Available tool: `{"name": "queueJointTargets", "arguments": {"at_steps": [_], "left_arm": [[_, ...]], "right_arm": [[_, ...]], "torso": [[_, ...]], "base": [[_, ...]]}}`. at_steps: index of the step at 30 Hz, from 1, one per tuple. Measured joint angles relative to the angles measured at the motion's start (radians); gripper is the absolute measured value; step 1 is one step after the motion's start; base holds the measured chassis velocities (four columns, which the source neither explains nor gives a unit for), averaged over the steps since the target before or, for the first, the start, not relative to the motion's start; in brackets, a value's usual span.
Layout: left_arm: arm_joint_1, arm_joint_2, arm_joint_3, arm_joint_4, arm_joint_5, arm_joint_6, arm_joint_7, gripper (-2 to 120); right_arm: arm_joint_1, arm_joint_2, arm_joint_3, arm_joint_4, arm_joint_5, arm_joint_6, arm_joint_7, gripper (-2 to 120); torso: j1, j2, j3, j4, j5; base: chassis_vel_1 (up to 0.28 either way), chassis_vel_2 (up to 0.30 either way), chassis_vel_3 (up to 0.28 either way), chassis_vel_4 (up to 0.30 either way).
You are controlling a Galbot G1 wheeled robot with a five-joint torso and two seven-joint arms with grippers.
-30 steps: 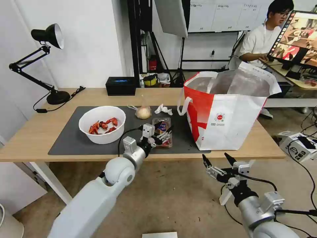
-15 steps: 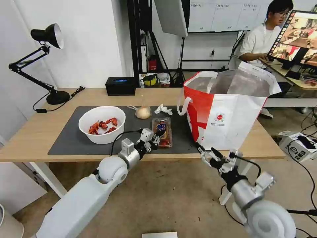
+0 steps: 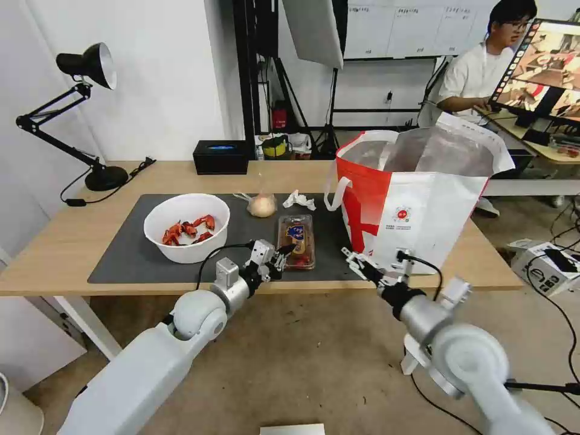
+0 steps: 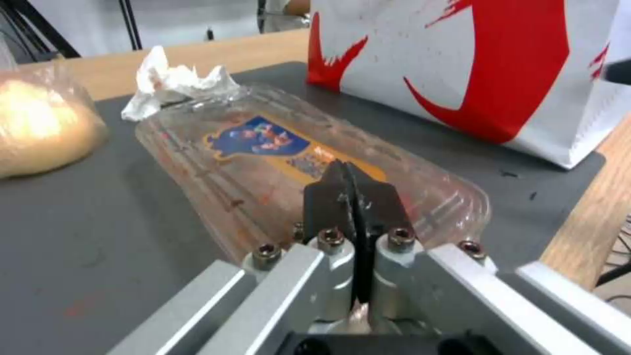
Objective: Pick up the trash from the table and place it into the takeout bag.
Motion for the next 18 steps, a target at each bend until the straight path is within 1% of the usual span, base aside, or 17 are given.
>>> {"name": "queueJointTargets", "arguments": {"at_steps": [2,7,9,10,13,18], "left_arm": [[0.0,0.0,0.001,0.003,-0.001,-0.001,0.003,0],[-0.001,0.0,0.004,0.005,-0.002,-0.002,0.005,0],[0.001,0.0,0.003,0.006,-0.002,-0.003,0.005,0],[0.001,0.0,0.003,0.006,-0.002,-0.003,0.005,0],[0.014,0.0,-0.006,0.006,-0.002,-0.007,0.005,0],[0.023,-0.002,-0.011,0.002,0.0,-0.009,0.002,0]], "right_arm": [[0.053,0.01,-0.025,-0.033,0.012,-0.003,0.018,100],[0.114,0.024,-0.06,-0.069,0.017,-0.005,0.045,100],[0.166,0.036,-0.089,-0.103,0.018,-0.006,0.083,100],[0.166,0.036,-0.089,-0.103,0.018,-0.006,0.083,100],[0.226,0.05,-0.112,-0.147,0.034,-0.012,0.133,100],[0.274,0.058,-0.131,-0.183,0.051,-0.035,0.162,100]], "torso": [[0.0,0.0,0.0,0.0001,0.0],[0.0,0.0,0.0,0.0,0.0],[0.0,0.0,0.0,0.0,0.0],[0.0,0.0,0.0,0.0,0.0],[0.0,0.0,0.0,0.0,-0.0001],[0.0,0.0,0.0,0.0,-0.0001]], "base": [[0.0,0.0,0.0,0.0],[0.0,0.0,0.0,0.0],[0.0,0.0,0.0,0.0],[0.0,0.0,0.0,0.0],[0.0,0.0,0.0,0.0],[0.0,0.0,0.0,0.0]]}}
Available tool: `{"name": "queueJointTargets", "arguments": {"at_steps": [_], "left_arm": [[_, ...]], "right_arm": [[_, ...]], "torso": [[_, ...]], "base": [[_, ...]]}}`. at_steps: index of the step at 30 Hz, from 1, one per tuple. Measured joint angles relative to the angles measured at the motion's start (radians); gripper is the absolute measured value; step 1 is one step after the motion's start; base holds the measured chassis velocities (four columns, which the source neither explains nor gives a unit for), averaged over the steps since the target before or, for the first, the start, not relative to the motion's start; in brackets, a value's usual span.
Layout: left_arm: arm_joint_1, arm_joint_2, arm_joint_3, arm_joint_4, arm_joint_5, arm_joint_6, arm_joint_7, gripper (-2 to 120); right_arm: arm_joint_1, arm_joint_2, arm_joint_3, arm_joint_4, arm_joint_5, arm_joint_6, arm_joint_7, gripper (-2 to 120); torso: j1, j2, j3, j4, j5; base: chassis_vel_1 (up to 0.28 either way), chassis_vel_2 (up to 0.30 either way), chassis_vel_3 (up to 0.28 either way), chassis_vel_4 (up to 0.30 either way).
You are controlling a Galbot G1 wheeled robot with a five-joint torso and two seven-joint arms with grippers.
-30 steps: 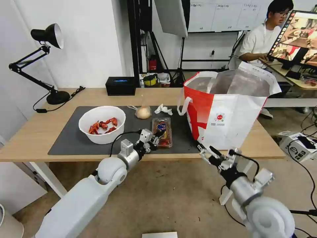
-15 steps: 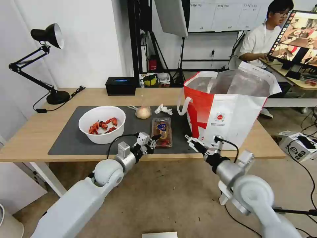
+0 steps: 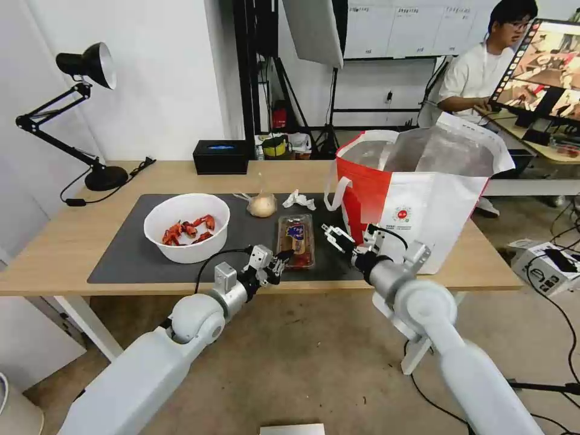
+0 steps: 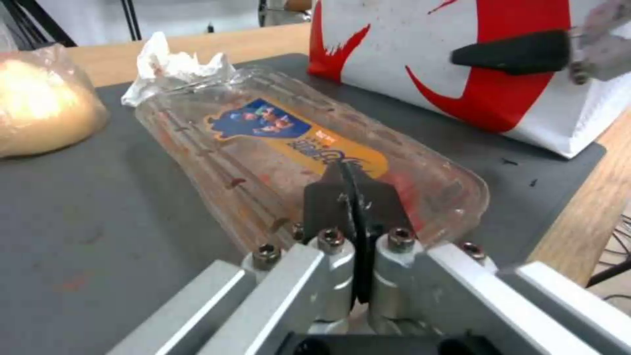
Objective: Pick up the trash from the table and place it into the takeout bag.
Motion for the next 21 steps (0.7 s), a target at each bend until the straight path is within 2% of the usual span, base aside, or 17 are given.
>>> {"name": "queueJointTargets", "arguments": {"at_steps": [21], "left_arm": [[0.011,-0.003,-0.012,0.003,0.0,-0.014,-0.006,0]], "right_arm": [[0.195,0.099,-0.093,-0.183,0.055,-0.169,0.146,100]], "torso": [[0.0,0.0,0.0,0.0001,0.0]], "base": [[0.0,0.0,0.0,0.0]]}}
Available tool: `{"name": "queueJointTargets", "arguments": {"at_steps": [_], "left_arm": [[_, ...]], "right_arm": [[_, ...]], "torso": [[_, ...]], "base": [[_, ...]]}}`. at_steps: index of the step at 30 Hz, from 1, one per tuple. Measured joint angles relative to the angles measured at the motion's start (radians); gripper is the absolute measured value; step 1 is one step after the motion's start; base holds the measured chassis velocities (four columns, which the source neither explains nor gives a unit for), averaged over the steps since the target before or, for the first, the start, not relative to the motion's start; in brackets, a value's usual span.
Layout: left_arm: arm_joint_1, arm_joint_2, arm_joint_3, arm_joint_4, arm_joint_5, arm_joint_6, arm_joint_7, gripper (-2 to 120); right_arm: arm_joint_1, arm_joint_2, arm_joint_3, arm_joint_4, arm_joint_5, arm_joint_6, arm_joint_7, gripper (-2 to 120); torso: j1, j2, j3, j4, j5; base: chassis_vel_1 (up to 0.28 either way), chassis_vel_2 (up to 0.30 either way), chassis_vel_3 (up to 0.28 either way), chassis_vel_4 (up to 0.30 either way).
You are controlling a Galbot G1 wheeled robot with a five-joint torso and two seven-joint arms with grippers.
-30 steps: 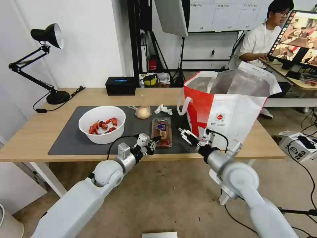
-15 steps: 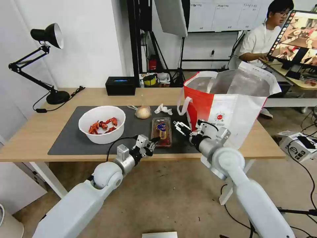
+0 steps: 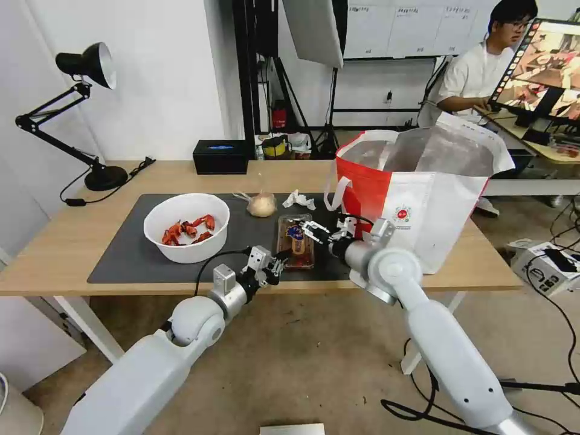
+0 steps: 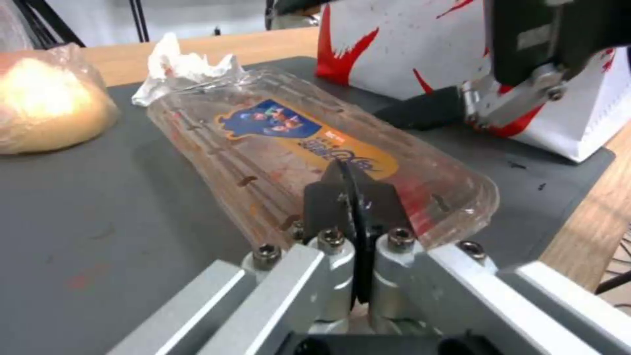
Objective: Pick up the trash from the table and place it into the takeout bag.
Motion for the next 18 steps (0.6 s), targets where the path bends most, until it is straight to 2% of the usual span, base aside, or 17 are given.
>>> {"name": "queueJointTargets", "arguments": {"at_steps": [18], "left_arm": [[0.007,-0.008,0.001,-0.006,0.0,-0.003,0.0,0]], "right_arm": [[0.09,0.052,-0.023,-0.095,0.042,-0.08,0.035,100]], "torso": [[0.0,0.0,0.0,-0.0001,0.0001]], "base": [[0.0,0.0,0.0,0.0]]}}
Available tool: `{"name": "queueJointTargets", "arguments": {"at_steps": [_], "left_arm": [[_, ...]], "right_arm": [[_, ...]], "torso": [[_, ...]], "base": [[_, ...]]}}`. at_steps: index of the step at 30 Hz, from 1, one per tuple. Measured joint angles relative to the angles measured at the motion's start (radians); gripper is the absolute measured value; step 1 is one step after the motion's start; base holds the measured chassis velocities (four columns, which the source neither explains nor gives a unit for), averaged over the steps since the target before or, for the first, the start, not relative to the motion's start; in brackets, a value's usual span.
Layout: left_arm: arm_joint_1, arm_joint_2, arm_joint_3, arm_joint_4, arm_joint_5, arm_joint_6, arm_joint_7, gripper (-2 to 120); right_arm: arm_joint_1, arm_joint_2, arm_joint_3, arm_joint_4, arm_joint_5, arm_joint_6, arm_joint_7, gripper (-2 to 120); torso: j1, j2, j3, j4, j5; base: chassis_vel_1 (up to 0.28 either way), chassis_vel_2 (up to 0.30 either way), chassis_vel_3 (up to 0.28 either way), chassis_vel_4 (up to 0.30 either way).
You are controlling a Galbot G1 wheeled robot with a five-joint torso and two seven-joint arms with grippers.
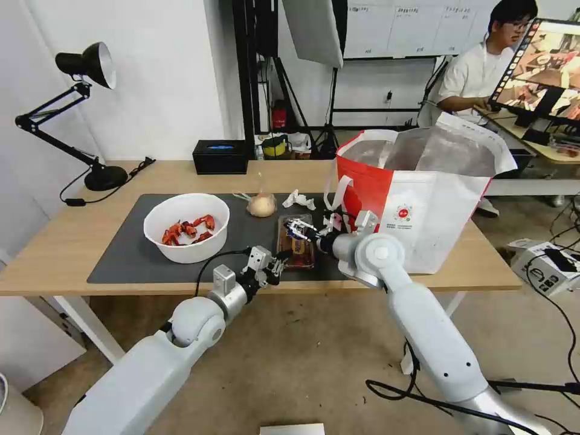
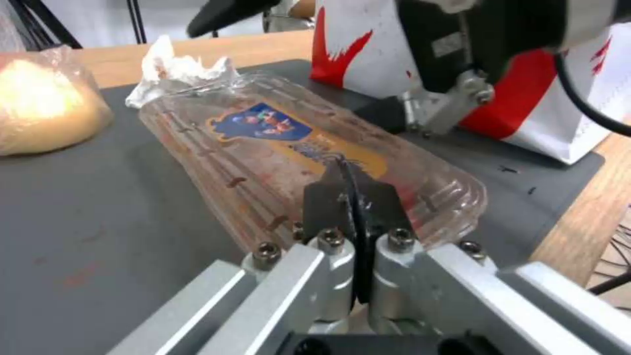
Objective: Pick up the trash from the table and place it into the takeout bag.
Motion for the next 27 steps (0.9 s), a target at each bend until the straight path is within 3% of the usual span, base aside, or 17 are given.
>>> {"name": "queueJointTargets", "arguments": {"at_steps": [27], "left_arm": [[0.014,0.008,-0.015,-0.021,-0.005,-0.006,0.0,0]], "right_arm": [[0.057,0.03,-0.025,-0.094,0.027,-0.062,0.024,100]], "torso": [[0.0,0.0,0.0,0.0,0.0]], "base": [[0.0,0.0,0.0,0.0]]}}
